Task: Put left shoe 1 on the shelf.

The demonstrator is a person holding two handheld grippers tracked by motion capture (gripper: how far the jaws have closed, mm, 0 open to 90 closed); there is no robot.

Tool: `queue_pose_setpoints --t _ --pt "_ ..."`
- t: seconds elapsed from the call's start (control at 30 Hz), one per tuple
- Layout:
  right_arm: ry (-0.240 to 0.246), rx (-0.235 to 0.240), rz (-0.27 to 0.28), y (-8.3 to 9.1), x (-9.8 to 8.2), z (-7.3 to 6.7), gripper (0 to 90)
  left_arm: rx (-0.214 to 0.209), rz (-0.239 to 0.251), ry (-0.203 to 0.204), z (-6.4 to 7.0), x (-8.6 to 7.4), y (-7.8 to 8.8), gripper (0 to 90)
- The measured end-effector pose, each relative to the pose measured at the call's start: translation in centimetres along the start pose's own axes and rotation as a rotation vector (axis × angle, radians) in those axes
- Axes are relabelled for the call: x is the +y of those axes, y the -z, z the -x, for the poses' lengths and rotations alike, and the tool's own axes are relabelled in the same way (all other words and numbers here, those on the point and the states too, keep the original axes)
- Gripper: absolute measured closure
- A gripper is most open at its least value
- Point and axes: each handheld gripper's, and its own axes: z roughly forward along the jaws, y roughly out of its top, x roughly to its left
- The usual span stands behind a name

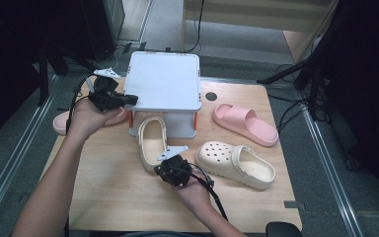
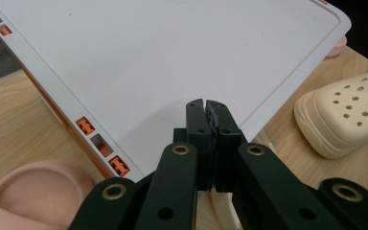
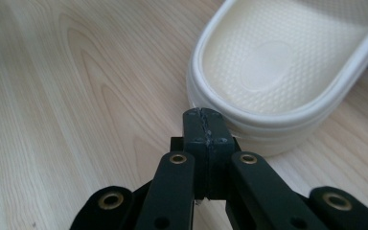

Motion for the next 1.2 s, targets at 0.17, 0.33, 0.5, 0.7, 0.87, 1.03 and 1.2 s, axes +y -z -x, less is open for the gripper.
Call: queue_pose_setpoints --t 0.17,0.33,0.5,0.7,0.87,1.03,1.2 --pt "-0.031 0.011 0.044 -0.8 1.7 0.6 90.0 -0.001 -0.002 0.0 0.0 0.0 0.0 88.7" --pt "-0.074 0.021 0.049 -1.8 3.2 1.7 90.0 -0.004 0.001 0.003 0.0 -0.1 0.1 88.5" --pt "-0.079 -0.015 0.057 -3.1 4.4 2.6 90.0 -0.004 0.002 0.001 0.0 -0.1 0.1 88.4" --pt "-0.115 -0.037 0.095 -4.5 5.6 3.9 90.0 -0.002 0.007 0.004 0.1 -0.1 0.0 88.4" --pt "-0.12 -0.06 0.125 -5.6 6.6 4.6 90.0 0.001 0.012 0.002 0.1 -0.2 0.0 88.4" --pt "-0.149 -0.059 0.151 -6.8 7.3 5.1 90.0 -0.007 0.017 -0.003 0.2 -0.3 0.0 88.4" --pt "-0.157 -0.054 0.159 -6.5 7.3 4.9 90.0 -0.02 0.023 0.014 0.1 -0.3 0.0 86.8"
